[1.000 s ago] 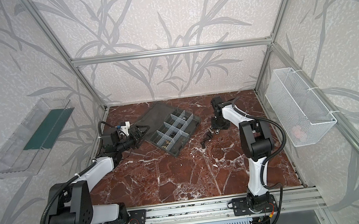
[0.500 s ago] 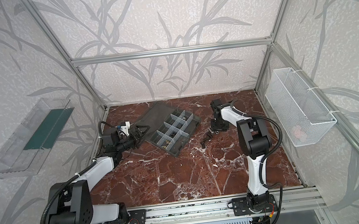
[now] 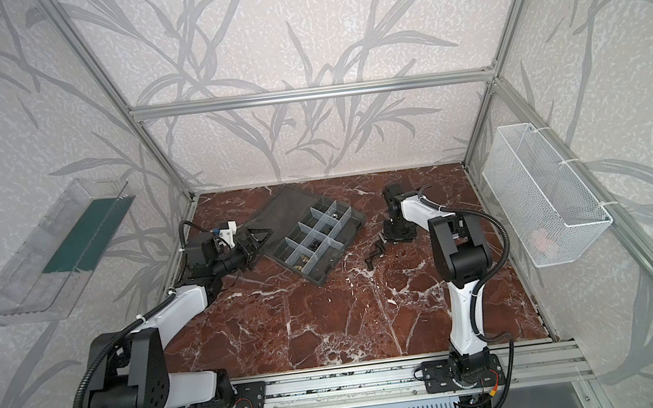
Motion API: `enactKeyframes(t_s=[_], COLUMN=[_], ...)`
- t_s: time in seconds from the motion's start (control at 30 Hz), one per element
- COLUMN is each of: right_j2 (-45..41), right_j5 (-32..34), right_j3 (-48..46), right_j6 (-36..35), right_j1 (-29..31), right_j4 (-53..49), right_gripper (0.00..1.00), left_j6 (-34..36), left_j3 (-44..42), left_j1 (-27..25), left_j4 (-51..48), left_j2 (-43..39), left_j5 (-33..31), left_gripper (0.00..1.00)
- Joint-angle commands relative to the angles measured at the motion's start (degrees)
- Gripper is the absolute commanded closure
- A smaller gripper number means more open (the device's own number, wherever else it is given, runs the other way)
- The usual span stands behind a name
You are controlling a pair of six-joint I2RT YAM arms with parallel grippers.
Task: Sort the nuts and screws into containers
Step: 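Lower the right gripper and grasp another silver hex nut, then carry the silver hex nut with the right gripper over the compartment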
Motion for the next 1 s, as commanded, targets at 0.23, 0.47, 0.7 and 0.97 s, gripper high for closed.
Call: enactKeyframes(t_s=[0.23,0.47,0.7,0.97], right_j2=[1.45,-3.17,-9.49,-6.96], right_j5=[-1.77,-3.85,-6.52,-8.27], right_j3=[-2.53,-2.49,0.75,10.48], right_j6=[0.71,-1.41,-6.59,-10.37], right_j1=[0.16,0.15,2.52,7.77], right_j4=[0.88,1.69,5.88,10.46], right_gripper=[0.81,0.92,0.96,0.98], left_j6=[0.2,0.19,-0.12,-0.95], left_j3=[0.89,0.93,0.78,0.14], left_j1=[-0.18,-0.2,-0.21,-0.16], left_j4=[1.1,1.02,1.43,2.94], left_j2=[0.54,0.4,0.36,0.23], left_j5=[0.36,0.34,0.29,0.2], left_gripper=[0.01,0.01,0.01,0.01])
